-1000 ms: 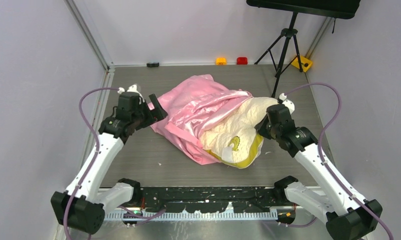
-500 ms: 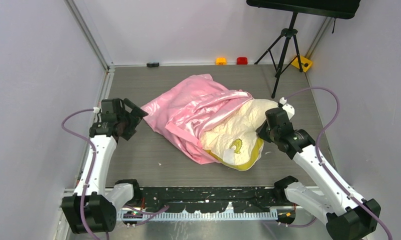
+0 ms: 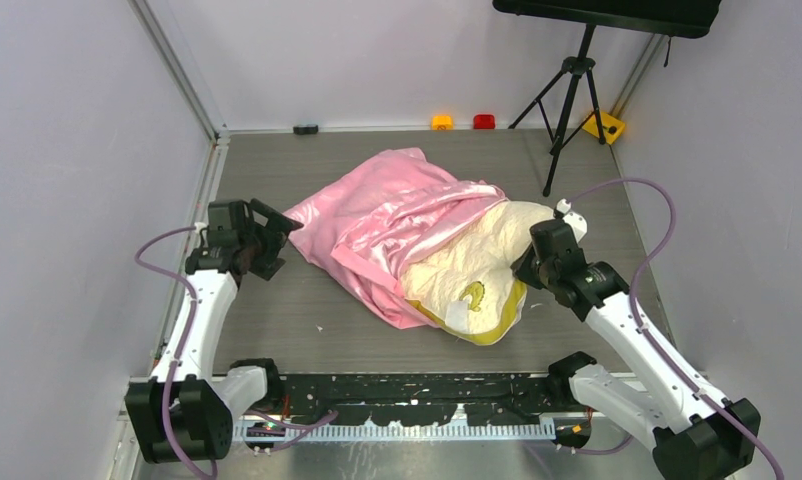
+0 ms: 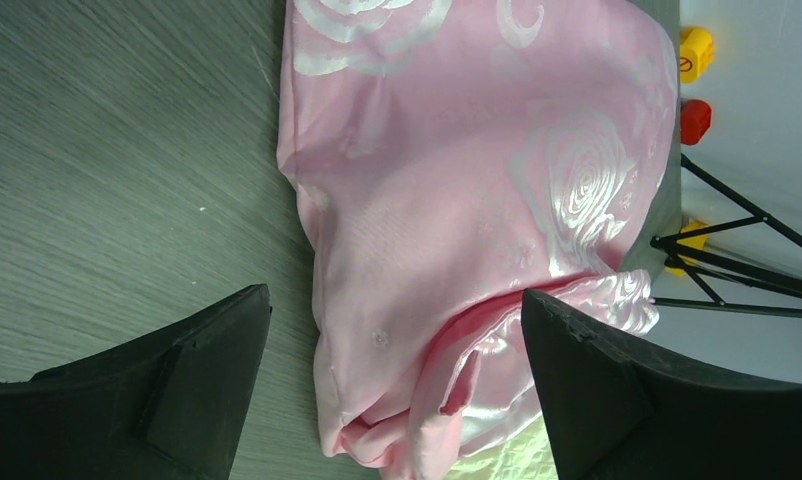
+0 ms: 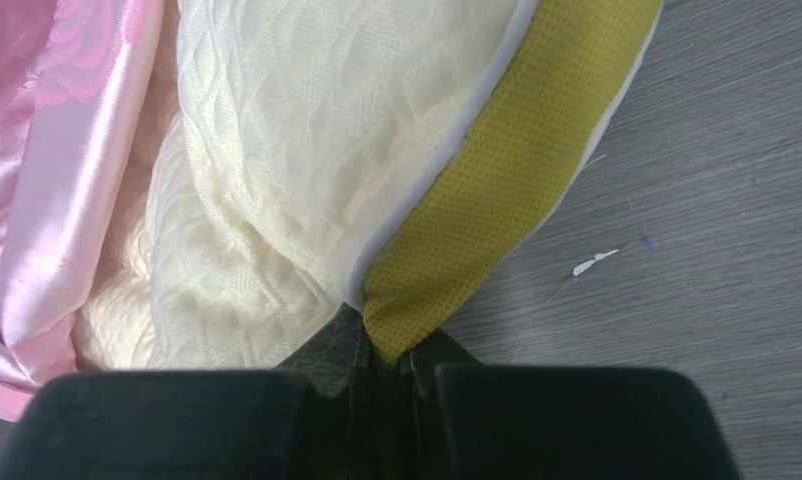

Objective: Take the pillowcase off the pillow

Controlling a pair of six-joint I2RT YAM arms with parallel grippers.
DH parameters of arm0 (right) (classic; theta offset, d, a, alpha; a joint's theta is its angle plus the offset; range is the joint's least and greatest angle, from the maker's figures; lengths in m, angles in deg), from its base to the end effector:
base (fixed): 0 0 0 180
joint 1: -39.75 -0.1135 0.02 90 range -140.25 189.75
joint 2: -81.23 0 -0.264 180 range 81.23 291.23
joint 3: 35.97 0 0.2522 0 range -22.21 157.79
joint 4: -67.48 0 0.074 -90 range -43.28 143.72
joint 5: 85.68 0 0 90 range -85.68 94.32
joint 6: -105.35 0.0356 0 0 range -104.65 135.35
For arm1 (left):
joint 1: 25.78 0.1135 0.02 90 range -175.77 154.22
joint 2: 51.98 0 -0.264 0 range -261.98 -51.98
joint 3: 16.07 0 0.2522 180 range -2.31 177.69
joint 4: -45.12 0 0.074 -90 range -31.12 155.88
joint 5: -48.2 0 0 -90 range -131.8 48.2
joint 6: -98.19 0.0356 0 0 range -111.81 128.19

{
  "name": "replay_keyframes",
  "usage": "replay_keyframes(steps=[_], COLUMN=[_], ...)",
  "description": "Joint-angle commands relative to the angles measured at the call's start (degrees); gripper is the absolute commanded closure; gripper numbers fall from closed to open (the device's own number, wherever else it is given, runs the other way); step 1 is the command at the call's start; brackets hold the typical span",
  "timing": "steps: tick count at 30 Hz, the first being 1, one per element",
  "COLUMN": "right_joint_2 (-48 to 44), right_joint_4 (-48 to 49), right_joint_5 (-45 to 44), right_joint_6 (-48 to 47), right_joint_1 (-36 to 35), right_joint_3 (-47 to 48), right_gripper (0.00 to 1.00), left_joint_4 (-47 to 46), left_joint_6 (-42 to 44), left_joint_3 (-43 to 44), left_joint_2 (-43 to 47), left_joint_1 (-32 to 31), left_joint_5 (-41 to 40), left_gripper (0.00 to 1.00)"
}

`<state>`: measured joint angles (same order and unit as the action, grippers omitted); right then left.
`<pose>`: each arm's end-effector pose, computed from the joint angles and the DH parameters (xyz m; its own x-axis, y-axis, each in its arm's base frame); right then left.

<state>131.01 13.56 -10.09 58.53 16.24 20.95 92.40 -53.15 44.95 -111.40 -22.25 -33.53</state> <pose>0.1631 0.0613 0.2674 -0.6447 0.4423 -0.6235 0.2895 0.8961 0.3364 0.2140 0.0081 0.2697 -0.3770 -0.8933 -0.2448 -0.6077 0.4380 -0.6624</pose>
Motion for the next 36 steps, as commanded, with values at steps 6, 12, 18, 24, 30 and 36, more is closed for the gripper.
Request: replay_keyframes(steps=[6, 12, 18, 24, 30, 36], right_joint_2=[-0.46, -3.79, -5.86, -5.91, -7.69, -11.79], right_joint_4=[2.52, 3.07, 3.34, 3.27, 3.25, 1.14], right_joint_5=[0.04, 0.70, 1.10, 1.89, 0.74, -3.69], right_joint_6=[-0.45, -0.86, -1.60, -1.67, -1.92, -1.67], right_joint_1=[-0.06, -0.06, -0.10, -0.11, -0.04, -0.04], right_joint_3=[-2.39, -3.42, -3.76, -3.18, -2.80, -1.51], right_gripper=[1.00, 1.00, 1.00, 1.00, 1.00, 1.00], left_joint_4=[-9.63, -16.44, -22.26, -25.50, -32.86, -29.19], left_joint_6=[-2.74, -5.59, -9.14, -14.15, -15.87, -15.72], left_joint_3=[-3.26, -5.70, -6.17, -8.92, -9.48, -5.70], left_joint_2=[-2.15, -6.90, -14.94, -20.62, -27.93, -32.13], left_joint_1=[0.34, 0.38, -0.49, -2.98, -3.01, -2.74], left_joint_5=[2.03, 1.69, 2.90, -0.35, -1.91, -6.28], left_gripper=[0.01, 0.02, 0.04, 0.02, 0.07, 0.67])
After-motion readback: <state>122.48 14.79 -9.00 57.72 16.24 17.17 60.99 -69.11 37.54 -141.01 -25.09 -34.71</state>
